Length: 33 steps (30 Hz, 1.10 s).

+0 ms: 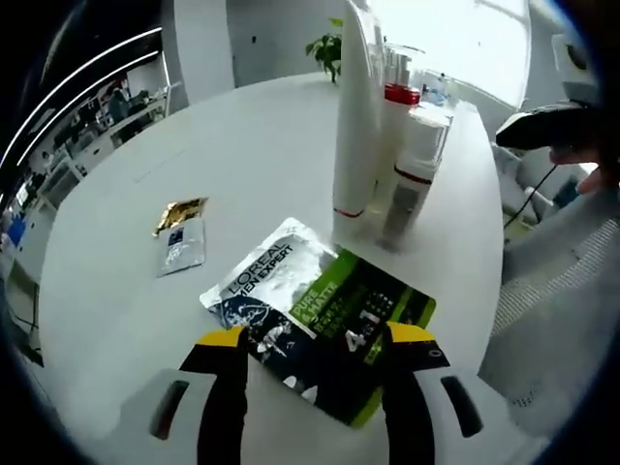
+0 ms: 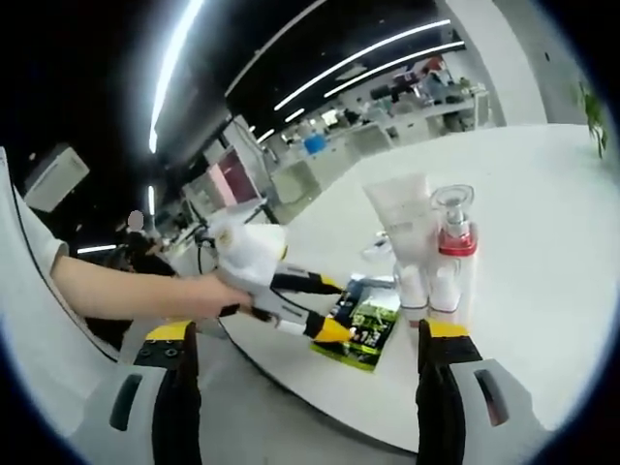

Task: Arrange the skincare products in the storage area until every visible bottle or jar stands upright without overlapping.

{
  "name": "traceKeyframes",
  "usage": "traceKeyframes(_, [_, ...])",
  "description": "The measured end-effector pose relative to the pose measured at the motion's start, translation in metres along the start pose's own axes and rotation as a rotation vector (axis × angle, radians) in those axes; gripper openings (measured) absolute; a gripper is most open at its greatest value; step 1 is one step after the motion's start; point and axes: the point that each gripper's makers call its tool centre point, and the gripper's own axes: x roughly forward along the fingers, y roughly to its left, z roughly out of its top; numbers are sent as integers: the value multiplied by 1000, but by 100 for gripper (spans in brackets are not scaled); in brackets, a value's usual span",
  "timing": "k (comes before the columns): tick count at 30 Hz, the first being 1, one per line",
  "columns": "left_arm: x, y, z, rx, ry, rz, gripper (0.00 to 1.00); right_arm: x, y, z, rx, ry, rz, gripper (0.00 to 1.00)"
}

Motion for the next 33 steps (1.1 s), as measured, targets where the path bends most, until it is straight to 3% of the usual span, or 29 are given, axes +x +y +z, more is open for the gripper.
traceKeyframes(7, [-39,1,-6,-104,-67,61,54,1,3,1,-4,-1,16,93])
traceKeyframes(12, [-68,7,-24,-213,-124,109,57,0,6,1,-33,-1,20,93])
traceKeyframes(17, [-76,5,-48,-239,-85,134,57,1,9,-1,-53,12,26,93])
traceKeyframes(24, [-98,13,-34,-280,-142,156,61,2,12,-4,-83,32,33,93])
traceKeyframes(28, [-114,14,-32,-283,-164,178,65,2,13,-5,-60,33,42,92])
traceKeyframes(29, [-131,13,-31,-301,-188,191,66,2,13,-5,-59,34,42,92])
traceKeyframes(33, [-143,15,-36,-310,-208,192,71,3,15,-6,-77,43,46,92])
